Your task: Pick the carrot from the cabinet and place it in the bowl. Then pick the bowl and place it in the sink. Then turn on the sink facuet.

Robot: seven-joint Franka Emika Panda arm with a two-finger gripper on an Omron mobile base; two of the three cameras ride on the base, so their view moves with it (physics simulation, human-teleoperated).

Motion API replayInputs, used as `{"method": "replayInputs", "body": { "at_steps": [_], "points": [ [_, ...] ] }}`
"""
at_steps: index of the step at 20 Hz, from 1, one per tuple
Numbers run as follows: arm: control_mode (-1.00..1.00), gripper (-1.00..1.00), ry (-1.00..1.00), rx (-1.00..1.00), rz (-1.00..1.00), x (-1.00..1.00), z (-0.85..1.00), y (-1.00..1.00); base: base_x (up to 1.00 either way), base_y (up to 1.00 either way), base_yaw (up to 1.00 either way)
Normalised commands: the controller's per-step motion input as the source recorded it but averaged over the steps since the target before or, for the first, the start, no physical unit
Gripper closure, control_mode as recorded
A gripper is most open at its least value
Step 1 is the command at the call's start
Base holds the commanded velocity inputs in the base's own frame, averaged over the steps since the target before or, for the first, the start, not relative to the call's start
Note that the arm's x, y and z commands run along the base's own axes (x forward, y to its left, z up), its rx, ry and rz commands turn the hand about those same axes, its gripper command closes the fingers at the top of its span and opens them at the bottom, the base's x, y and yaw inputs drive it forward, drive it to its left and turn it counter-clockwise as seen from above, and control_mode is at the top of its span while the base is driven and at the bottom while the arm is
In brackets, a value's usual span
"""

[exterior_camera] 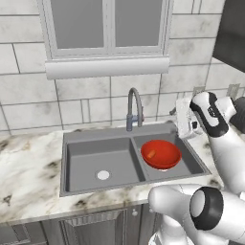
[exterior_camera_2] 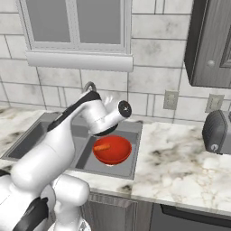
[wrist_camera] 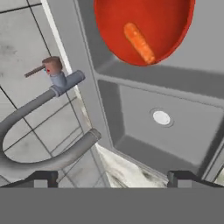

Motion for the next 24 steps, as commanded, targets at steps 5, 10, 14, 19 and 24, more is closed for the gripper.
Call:
{"method": "replayInputs", "body": {
  "at_steps": [5, 10, 14, 19, 24],
  "points": [
    [-1.00, -1.00, 0.00, 0.42, -0.36, 0.41, 0.03, 0.43, 0.00, 0.00, 0.00],
    [-1.00, -1.00, 0.05, 0.47, -0.23, 0.38, 0.11, -0.07, 0.00, 0.00, 0.00],
    [-1.00, -1.00, 0.06, 0.48, -0.09, 0.48, 0.00, -0.21, 0.00, 0.00, 0.00],
    [-1.00, -1.00, 0.04, 0.37, 0.00, 0.54, 0.00, -0.23, 0.00, 0.00, 0.00],
    [-1.00, -1.00, 0.00, 0.05, 0.00, 0.41, -0.14, 0.00, 0.00, 0.00, 0.00]
  ]
}}
